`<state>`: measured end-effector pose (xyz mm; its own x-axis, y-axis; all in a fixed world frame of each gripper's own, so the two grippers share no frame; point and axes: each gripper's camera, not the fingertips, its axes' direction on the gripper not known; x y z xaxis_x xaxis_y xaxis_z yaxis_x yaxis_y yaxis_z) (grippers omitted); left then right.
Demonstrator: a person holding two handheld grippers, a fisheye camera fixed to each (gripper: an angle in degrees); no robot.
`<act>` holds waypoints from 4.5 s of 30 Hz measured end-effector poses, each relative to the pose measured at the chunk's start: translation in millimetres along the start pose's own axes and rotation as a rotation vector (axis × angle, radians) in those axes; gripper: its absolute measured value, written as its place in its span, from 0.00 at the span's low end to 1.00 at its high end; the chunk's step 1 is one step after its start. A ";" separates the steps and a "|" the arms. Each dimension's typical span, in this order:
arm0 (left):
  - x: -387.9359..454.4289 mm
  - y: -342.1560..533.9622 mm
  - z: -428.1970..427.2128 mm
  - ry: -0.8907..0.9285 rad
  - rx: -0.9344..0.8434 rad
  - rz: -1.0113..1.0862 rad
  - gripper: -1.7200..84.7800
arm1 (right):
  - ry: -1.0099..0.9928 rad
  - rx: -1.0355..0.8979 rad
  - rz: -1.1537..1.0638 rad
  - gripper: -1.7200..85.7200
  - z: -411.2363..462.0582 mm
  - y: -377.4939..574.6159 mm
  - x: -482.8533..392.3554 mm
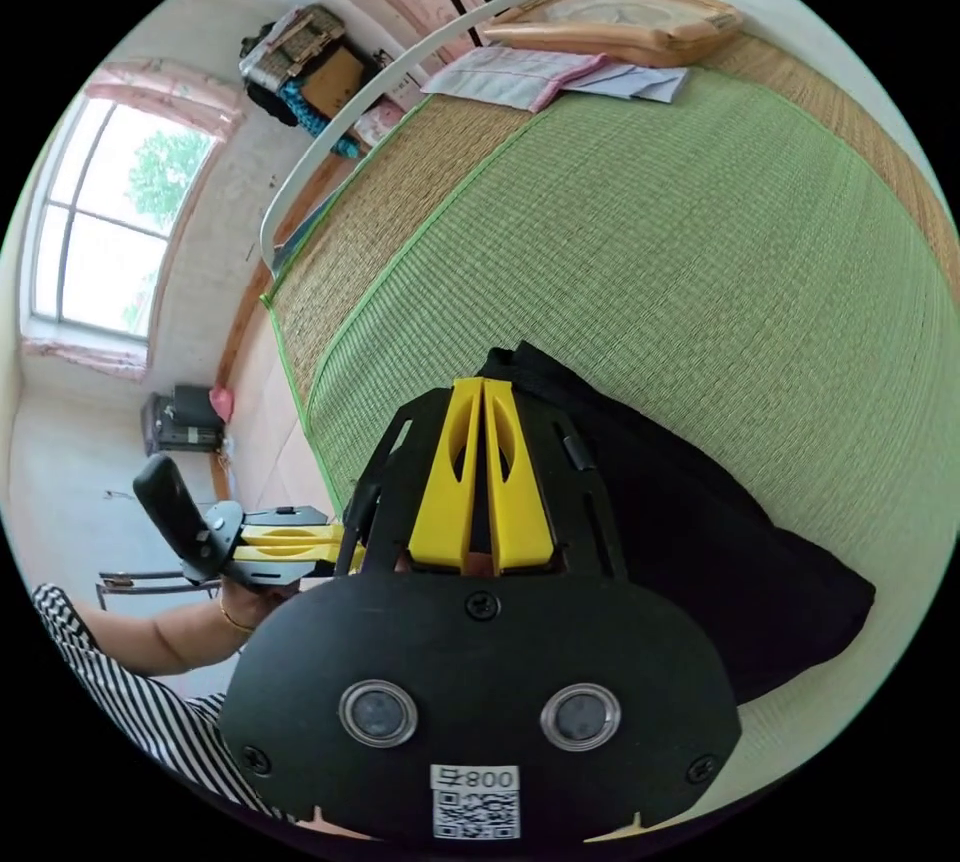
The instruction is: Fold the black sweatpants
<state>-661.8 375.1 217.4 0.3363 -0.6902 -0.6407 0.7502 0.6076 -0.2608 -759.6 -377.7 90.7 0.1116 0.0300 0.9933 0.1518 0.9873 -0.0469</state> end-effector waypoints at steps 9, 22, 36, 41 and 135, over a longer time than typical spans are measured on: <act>35.0 10.0 5.1 -0.044 0.009 0.070 0.02 | -0.006 0.014 -0.033 0.02 -13.0 -1.8 -20.5; 73.0 23.7 25.3 -0.082 0.000 0.086 0.02 | -0.104 0.055 -0.007 0.02 -38.0 38.3 -10.0; 114.5 35.6 52.1 -0.189 0.006 0.068 0.02 | -0.172 -0.025 0.067 0.02 -13.0 216.1 -4.6; 130.5 34.4 77.5 -0.178 -0.050 0.090 0.02 | -0.200 0.022 0.039 0.02 -40.7 241.2 1.4; 46.8 15.9 219.3 0.500 -0.371 -0.139 0.03 | -0.905 0.334 0.665 0.07 -23.7 685.8 220.1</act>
<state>-509.3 266.3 341.5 -0.1236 -0.5600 -0.8192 0.4902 0.6833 -0.5411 -607.6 302.2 274.6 -0.6881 0.5231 0.5029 0.0459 0.7231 -0.6892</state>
